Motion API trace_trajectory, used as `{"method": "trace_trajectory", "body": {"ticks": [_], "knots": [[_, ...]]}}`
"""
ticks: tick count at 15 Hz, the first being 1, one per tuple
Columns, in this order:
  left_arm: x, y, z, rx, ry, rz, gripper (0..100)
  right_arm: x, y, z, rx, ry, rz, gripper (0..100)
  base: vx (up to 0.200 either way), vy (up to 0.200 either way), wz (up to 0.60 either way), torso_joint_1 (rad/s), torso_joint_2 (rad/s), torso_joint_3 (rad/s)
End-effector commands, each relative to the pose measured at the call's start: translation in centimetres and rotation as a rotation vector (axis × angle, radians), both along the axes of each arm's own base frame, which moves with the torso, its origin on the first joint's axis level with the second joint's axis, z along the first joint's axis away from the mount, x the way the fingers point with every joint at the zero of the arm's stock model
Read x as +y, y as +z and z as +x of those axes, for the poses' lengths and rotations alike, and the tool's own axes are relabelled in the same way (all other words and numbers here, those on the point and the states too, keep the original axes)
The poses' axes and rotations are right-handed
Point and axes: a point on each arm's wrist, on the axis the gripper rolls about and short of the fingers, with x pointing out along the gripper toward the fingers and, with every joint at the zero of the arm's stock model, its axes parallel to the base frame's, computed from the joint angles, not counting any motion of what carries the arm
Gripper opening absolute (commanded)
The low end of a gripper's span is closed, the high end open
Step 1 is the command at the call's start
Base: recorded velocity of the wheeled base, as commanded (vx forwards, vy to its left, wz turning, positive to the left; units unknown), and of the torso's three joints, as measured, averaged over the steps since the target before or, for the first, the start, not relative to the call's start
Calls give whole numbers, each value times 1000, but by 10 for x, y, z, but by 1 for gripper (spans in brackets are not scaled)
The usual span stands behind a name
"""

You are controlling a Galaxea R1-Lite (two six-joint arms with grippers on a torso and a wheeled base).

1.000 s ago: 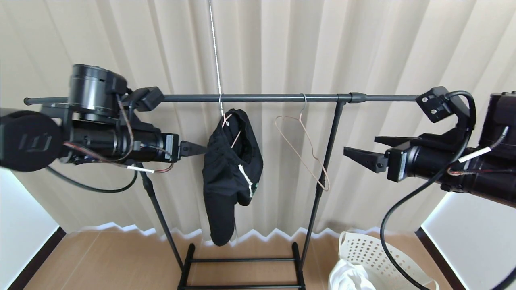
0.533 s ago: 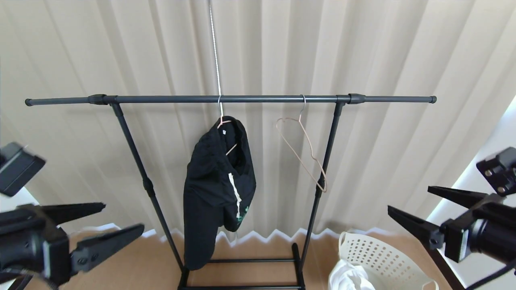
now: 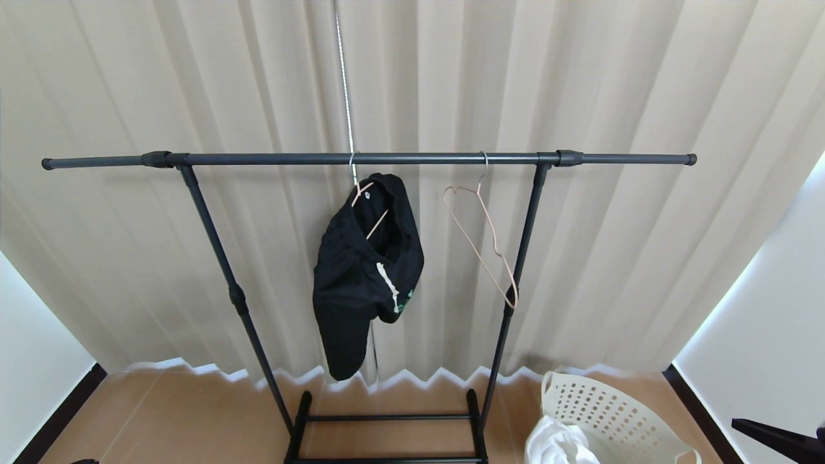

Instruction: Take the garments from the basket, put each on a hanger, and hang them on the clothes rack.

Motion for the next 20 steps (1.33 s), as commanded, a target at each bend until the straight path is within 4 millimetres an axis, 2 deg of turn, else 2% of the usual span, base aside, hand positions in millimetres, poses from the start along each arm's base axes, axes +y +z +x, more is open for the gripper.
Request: {"method": "trace_trajectory", "body": {"ticks": [1, 5, 8, 10, 15, 16, 18, 20], "knots": [[3, -14, -12, -37, 19, -8, 100, -7, -8, -12, -24, 1, 14, 100, 0, 0, 0, 0, 0, 0], [6, -30, -20, -48, 69, -5, 100, -20, -19, -33, 14, 9, -10, 100, 0, 0, 0, 0, 0, 0], [7, -44, -25, -55, 103, 3, 100, -29, -27, -50, -21, 29, 0, 100, 0, 0, 0, 0, 0, 0], [7, -46, -27, -75, 129, 6, 100, -31, -27, -51, -38, -6, 5, 100, 0, 0, 0, 0, 0, 0], [7, -47, -38, -206, 262, 1, 100, -37, -26, -65, -199, -278, 65, 100, 0, 0, 0, 0, 0, 0], [7, -47, -38, -206, 262, 1, 100, -37, -26, -65, -199, -278, 65, 100, 0, 0, 0, 0, 0, 0], [7, -49, -47, -324, 258, -15, 100, -38, -27, -76, -335, -373, 102, 100, 0, 0, 0, 0, 0, 0], [7, -52, -51, -370, 253, -30, 100, -37, -29, -81, -397, -444, 113, 100, 0, 0, 0, 0, 0, 0]]}}
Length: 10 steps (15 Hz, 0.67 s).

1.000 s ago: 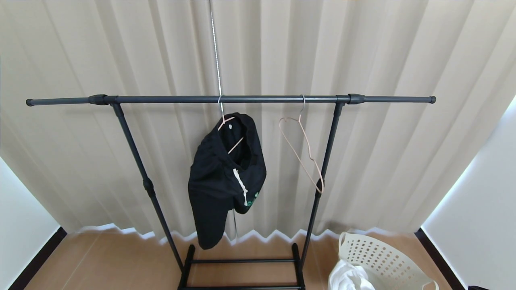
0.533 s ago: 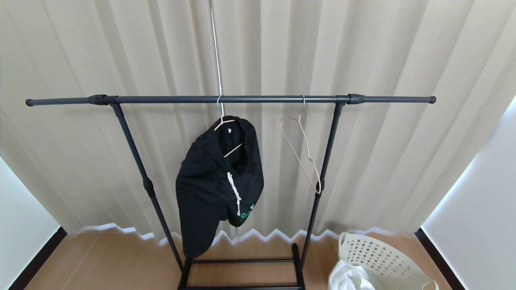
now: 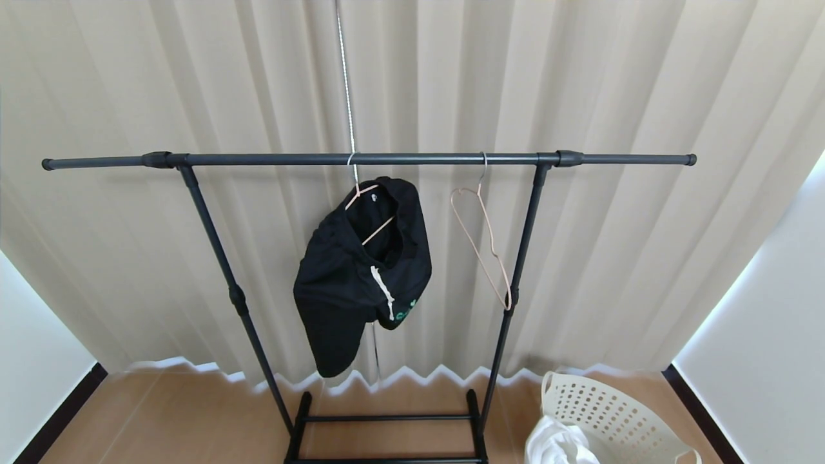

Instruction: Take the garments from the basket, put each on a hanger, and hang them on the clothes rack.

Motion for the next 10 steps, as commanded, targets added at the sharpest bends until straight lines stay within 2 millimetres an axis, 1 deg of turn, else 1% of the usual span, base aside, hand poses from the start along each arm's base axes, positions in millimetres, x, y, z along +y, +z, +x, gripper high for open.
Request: {"method": "trace_trajectory", "body": {"ticks": [1, 7, 10], "knots": [[0, -3, -7, -87, -1, -9, 100, 2, -3, -12, -152, -82, 16, 100, 0, 0, 0, 0, 0, 0], [0, -2, -7, -83, 0, -42, 100, 2, -4, -15, -173, -74, 29, 100, 0, 0, 0, 0, 0, 0], [0, -2, -7, -80, 4, -66, 100, 3, -3, -15, -167, -29, 30, 100, 0, 0, 0, 0, 0, 0]]}}
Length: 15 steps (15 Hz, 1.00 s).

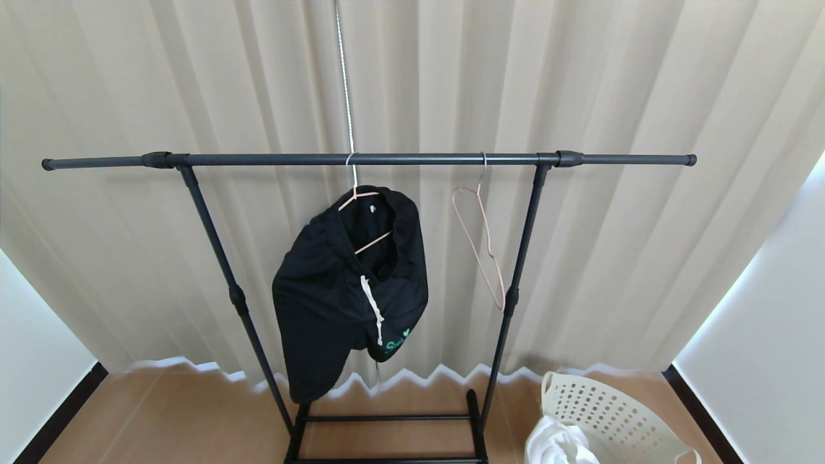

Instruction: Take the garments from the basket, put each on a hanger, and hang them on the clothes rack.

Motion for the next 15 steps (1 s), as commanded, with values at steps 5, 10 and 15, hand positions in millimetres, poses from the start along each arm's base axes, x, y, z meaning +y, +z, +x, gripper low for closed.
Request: {"method": "trace_trajectory", "body": {"ticks": [5, 10, 15], "knots": [[0, 0, 0, 0, 1, -1, 100, 0, 1, 0, -3, 4, 0, 100, 0, 0, 0, -97, 237, 129], [0, 0, 0, 1, 1, -4, 100, 0, 1, 0, -5, 4, 0, 100, 0, 0, 0, -146, 361, 203], [0, 0, 0, 1, 3, -5, 100, 0, 1, 0, -5, 5, 0, 100, 0, 0, 0, -164, 390, 232]]}}
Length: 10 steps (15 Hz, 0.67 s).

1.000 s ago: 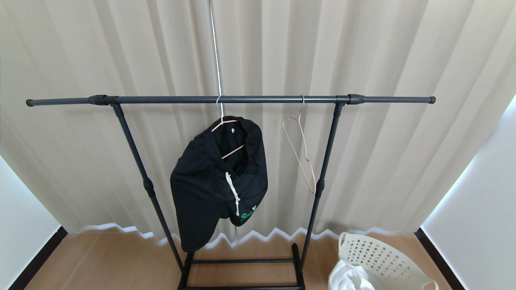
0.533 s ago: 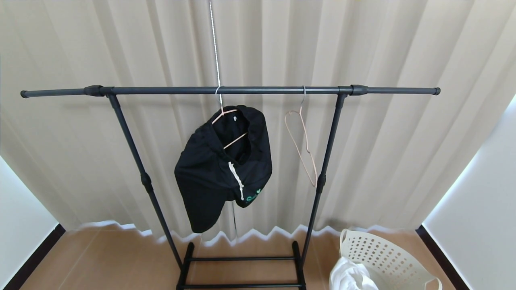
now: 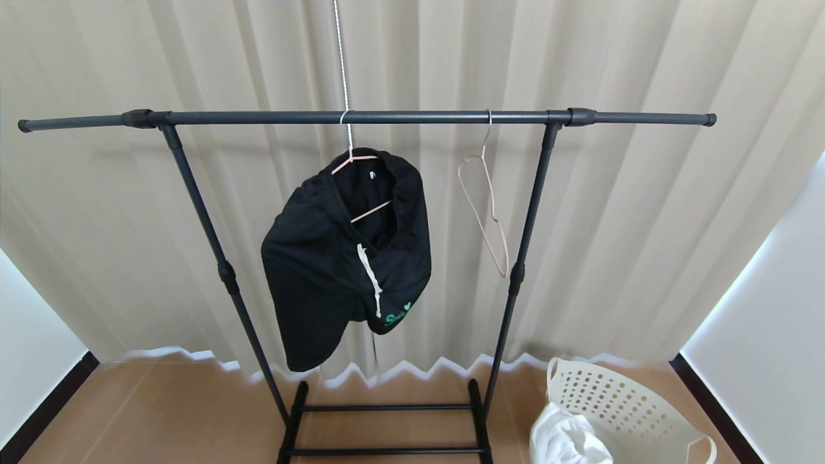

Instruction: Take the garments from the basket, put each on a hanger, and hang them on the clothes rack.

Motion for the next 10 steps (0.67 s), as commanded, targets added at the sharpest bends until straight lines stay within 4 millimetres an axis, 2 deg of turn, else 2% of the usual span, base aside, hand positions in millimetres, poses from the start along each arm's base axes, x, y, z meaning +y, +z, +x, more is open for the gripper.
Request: {"method": "trace_trajectory", "body": {"ticks": [1, 10], "knots": [[0, 0, 0, 2, 1, 0, 100, 0, 0, 0, 2, 2, 0, 100, 0, 0, 0, -203, 510, 295], [0, 0, 0, 1, -1, 5, 100, 0, 0, 0, 2, 2, 3, 100, 0, 0, 0, -198, 539, 338]]}}
